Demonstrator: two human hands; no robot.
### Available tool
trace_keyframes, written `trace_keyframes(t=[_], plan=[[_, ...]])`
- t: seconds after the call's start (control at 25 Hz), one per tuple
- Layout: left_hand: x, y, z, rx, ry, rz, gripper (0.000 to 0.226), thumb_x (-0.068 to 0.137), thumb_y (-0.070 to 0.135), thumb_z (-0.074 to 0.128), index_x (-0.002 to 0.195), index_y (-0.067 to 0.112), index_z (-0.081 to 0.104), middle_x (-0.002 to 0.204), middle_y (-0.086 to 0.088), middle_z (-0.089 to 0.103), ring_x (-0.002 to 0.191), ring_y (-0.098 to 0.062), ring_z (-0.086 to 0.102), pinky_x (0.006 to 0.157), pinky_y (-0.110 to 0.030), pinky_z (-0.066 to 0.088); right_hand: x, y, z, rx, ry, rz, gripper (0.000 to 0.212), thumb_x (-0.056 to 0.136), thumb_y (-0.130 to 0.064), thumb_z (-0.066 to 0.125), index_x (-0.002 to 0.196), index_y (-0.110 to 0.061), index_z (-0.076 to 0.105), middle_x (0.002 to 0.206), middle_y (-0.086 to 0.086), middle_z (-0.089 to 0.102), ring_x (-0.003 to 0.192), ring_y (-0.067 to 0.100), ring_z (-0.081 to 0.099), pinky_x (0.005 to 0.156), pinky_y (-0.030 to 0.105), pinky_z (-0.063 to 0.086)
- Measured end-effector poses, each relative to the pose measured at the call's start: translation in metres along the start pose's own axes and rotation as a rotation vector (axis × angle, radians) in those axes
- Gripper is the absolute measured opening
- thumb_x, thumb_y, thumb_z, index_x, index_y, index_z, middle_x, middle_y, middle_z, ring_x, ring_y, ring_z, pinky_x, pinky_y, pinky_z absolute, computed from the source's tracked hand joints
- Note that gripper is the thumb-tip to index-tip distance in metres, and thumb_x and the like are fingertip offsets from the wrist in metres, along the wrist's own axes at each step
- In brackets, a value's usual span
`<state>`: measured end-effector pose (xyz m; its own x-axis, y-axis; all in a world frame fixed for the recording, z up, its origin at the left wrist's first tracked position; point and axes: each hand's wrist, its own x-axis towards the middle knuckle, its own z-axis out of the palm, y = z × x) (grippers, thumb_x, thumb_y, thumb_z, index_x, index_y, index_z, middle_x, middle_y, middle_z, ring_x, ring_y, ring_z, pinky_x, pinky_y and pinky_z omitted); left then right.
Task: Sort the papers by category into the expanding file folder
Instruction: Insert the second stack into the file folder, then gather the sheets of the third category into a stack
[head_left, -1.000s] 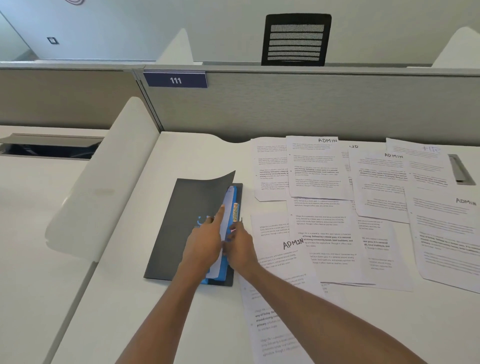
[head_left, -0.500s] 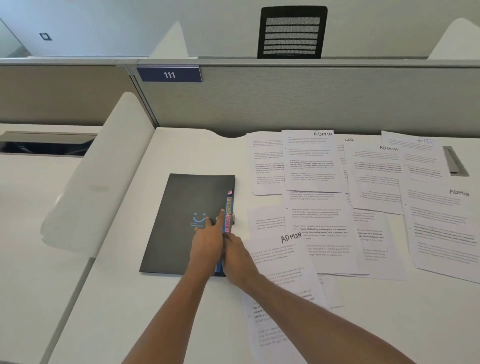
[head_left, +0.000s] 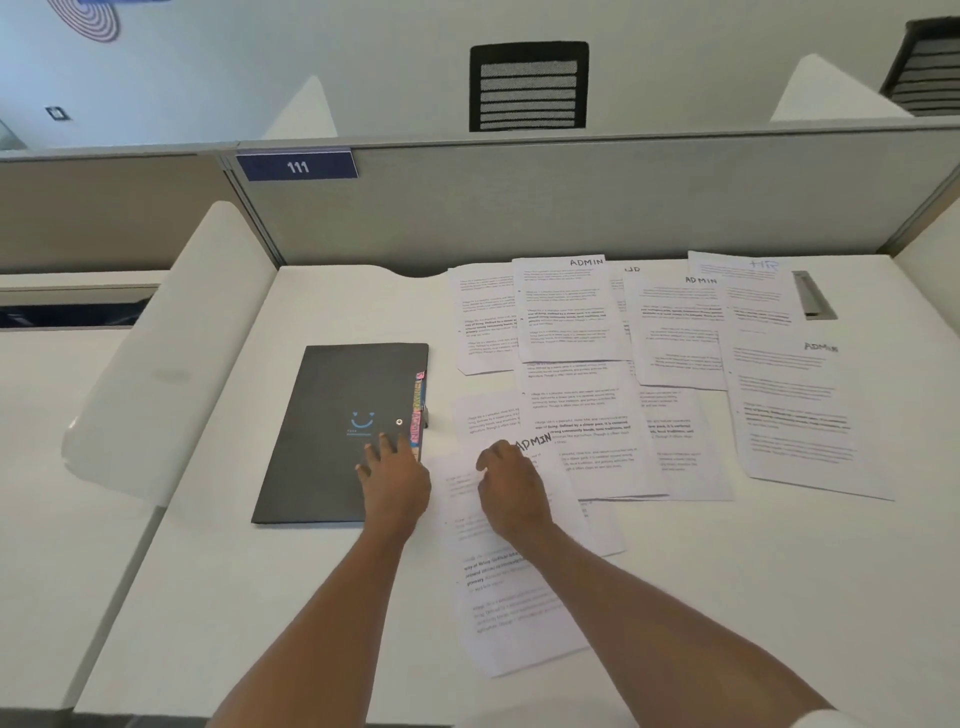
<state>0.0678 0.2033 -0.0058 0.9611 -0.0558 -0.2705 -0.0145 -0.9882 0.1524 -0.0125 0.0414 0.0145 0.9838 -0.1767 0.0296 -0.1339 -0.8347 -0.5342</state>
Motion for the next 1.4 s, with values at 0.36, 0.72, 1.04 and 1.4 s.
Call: trace_keyframes(t=[0.36, 0.72, 1.04, 1.4], plan=[[-0.07, 0.052, 0.043, -0.148, 0.211, 0.23, 0.064, 0.094, 0.001, 0.047, 0.156, 0.011, 0.042, 0.172, -0.02, 0.02, 0.162, -0.036, 0.009, 0.132, -0.056, 0.005, -0.045, 0.055, -0.031, 0.035, 0.133, 0.287, 0.021, 0.09, -0.005, 0.058, 0.108, -0.016, 0.065, 0.112, 0.0, 0.059, 0.102, 0.022, 0.058, 0.088, 0.032, 0.048], [-0.129, 0.083, 0.081, -0.23, 0.134, 0.374, 0.051, 0.107, 0.02, 0.044, 0.157, 0.013, 0.044, 0.171, -0.013, 0.028, 0.162, -0.029, 0.018, 0.13, -0.043, -0.001, -0.075, 0.071, -0.037, 0.191, 0.23, 0.453, 0.02, 0.093, -0.006, 0.057, 0.111, -0.013, 0.062, 0.114, 0.003, 0.059, 0.108, 0.025, 0.06, 0.088, 0.038, 0.053], [-0.13, 0.077, 0.085, -0.27, 0.152, 0.398, 0.051, 0.111, 0.025, 0.037, 0.162, 0.017, 0.037, 0.174, -0.007, 0.02, 0.163, -0.022, 0.008, 0.13, -0.037, -0.009, -0.087, 0.076, -0.032, 0.365, 0.15, 0.487, 0.029, 0.092, -0.01, 0.064, 0.121, -0.01, 0.058, 0.119, 0.007, 0.063, 0.11, 0.025, 0.061, 0.095, 0.037, 0.051], [-0.12, 0.079, 0.072, -0.275, 0.119, 0.388, 0.051, 0.111, 0.025, 0.037, 0.161, 0.015, 0.034, 0.173, -0.006, 0.025, 0.162, -0.021, 0.015, 0.133, -0.036, -0.001, -0.084, 0.093, -0.037, 0.422, 0.091, 0.59, 0.019, 0.089, -0.007, 0.067, 0.107, -0.011, 0.072, 0.103, 0.001, 0.073, 0.097, 0.022, 0.069, 0.082, 0.028, 0.053]])
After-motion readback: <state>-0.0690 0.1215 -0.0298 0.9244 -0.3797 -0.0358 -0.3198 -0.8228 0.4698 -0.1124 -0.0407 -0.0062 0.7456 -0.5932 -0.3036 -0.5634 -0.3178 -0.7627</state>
